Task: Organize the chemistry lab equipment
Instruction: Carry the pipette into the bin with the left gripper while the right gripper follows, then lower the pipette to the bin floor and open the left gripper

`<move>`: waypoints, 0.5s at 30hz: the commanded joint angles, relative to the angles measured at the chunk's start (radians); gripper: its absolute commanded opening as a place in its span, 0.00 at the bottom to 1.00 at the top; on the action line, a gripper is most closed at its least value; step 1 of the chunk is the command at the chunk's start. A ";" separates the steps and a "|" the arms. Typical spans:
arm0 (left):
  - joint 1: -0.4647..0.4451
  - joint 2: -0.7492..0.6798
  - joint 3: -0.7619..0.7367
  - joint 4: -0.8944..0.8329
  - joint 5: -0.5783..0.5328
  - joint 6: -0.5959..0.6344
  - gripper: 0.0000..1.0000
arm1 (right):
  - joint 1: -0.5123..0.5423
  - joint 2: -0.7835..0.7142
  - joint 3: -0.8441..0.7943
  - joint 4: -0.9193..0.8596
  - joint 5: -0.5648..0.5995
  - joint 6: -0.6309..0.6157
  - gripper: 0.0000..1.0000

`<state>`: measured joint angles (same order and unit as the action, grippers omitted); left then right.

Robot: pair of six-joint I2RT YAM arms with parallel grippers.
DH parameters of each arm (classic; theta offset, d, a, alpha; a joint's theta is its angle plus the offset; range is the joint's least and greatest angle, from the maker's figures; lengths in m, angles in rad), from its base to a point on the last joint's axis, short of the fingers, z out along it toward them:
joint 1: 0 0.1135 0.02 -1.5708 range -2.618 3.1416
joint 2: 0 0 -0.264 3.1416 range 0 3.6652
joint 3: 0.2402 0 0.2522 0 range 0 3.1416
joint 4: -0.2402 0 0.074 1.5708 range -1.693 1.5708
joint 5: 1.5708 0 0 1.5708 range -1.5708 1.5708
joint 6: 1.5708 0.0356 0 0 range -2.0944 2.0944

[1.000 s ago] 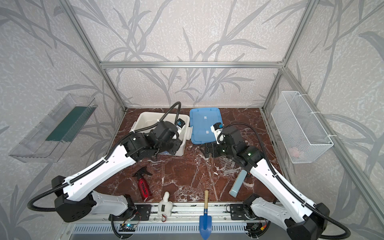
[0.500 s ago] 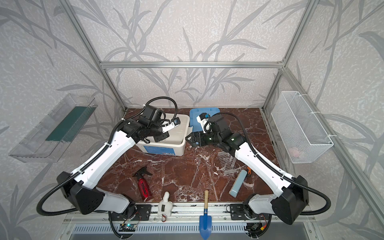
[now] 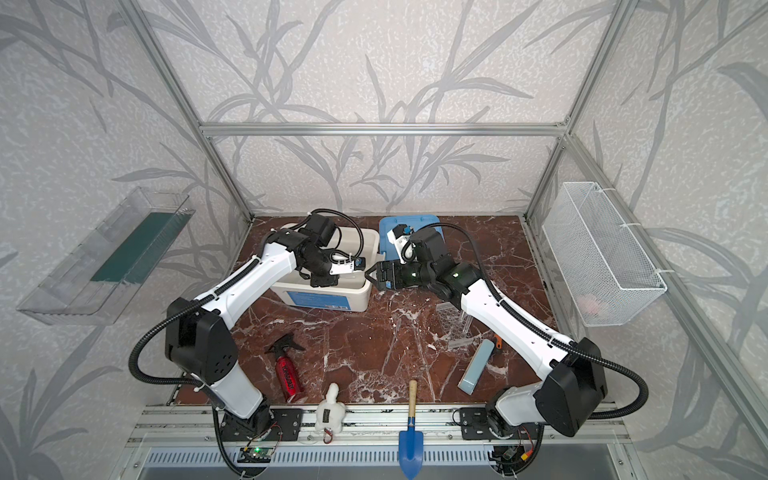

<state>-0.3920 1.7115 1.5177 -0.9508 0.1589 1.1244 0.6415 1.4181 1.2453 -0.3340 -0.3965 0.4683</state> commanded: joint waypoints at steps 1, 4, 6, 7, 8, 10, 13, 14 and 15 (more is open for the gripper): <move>0.034 0.050 -0.005 -0.017 0.076 0.067 0.00 | 0.004 0.041 0.062 0.036 -0.026 0.007 0.95; 0.056 0.068 -0.055 0.021 0.081 0.083 0.00 | 0.004 0.063 0.083 0.053 -0.039 0.021 0.95; 0.059 0.092 -0.058 0.021 0.071 0.092 0.00 | 0.004 0.074 0.091 0.055 -0.038 0.022 0.95; 0.060 0.108 -0.054 0.018 0.077 0.098 0.00 | 0.006 0.080 0.092 0.057 -0.038 0.023 0.95; 0.059 0.122 -0.049 0.018 0.092 0.097 0.00 | 0.004 0.086 0.093 0.059 -0.038 0.022 0.95; 0.058 0.146 -0.043 0.011 0.096 0.102 0.00 | 0.005 0.094 0.092 0.059 -0.040 0.024 0.95; 0.064 0.184 -0.030 0.002 0.104 0.106 0.00 | 0.004 0.096 0.089 0.059 -0.034 0.022 0.95; 0.069 0.195 -0.028 0.009 0.116 0.101 0.00 | 0.006 0.095 0.088 0.061 -0.031 0.021 0.95; 0.071 0.207 -0.021 0.000 0.130 0.097 0.00 | 0.004 0.094 0.086 0.061 -0.030 0.021 0.95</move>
<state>-0.3294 1.8256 1.5181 -0.9623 0.2897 1.1858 0.6426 1.5085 1.3102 -0.2943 -0.4206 0.4858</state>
